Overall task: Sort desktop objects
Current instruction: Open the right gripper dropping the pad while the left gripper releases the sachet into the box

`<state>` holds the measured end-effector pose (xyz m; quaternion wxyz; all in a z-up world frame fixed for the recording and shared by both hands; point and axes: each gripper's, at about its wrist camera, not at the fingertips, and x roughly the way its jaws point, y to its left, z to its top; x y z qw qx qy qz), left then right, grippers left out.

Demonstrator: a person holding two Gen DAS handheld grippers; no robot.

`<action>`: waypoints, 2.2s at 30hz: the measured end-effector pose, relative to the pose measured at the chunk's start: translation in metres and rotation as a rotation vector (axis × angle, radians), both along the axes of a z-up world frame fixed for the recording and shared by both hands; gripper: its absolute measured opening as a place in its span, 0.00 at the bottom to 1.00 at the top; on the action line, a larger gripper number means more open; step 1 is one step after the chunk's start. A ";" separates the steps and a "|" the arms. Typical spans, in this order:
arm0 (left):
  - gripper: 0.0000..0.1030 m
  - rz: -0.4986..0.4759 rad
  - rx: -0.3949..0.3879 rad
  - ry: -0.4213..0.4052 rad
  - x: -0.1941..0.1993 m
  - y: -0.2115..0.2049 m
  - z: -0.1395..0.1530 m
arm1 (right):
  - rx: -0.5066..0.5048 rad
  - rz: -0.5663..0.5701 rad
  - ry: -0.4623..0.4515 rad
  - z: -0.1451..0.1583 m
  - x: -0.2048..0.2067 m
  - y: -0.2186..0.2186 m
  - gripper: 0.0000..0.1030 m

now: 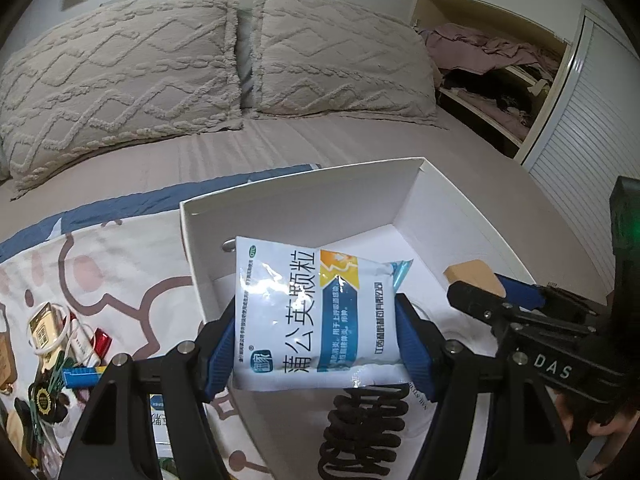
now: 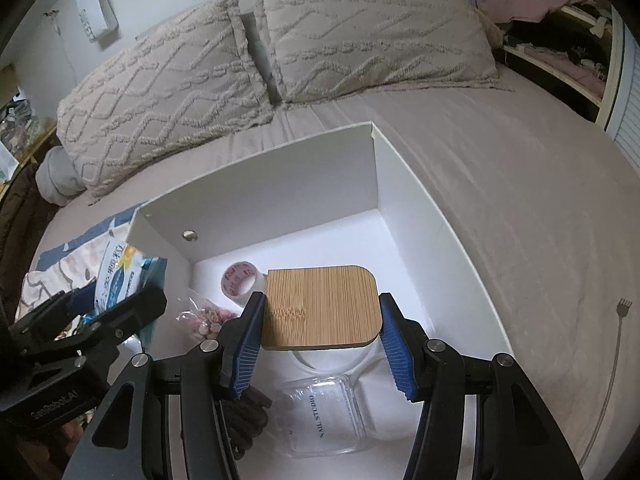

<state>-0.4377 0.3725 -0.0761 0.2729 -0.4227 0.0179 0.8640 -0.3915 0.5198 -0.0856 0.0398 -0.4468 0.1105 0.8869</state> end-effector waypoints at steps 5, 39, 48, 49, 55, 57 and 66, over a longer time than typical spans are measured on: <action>0.69 -0.007 -0.003 -0.010 -0.003 0.003 -0.003 | -0.013 -0.006 -0.014 -0.004 -0.004 0.001 0.55; 0.69 -0.056 0.001 -0.110 -0.022 0.043 -0.012 | -0.118 -0.211 0.142 -0.009 0.020 0.035 0.80; 0.69 -0.081 -0.046 -0.143 -0.020 0.059 -0.024 | -0.145 -0.260 0.189 -0.006 0.028 0.040 0.80; 0.69 -0.082 -0.055 -0.144 -0.021 0.060 -0.025 | -0.142 -0.260 0.185 -0.007 0.027 0.040 0.80; 0.81 -0.108 -0.095 -0.145 -0.015 0.057 -0.028 | -0.137 -0.257 0.175 -0.007 0.024 0.039 0.80; 0.82 -0.118 -0.100 -0.137 -0.013 0.057 -0.026 | -0.136 -0.258 0.171 -0.007 0.025 0.040 0.80; 0.89 -0.104 -0.099 -0.095 -0.014 0.044 -0.016 | -0.150 -0.277 0.159 -0.009 0.024 0.043 0.80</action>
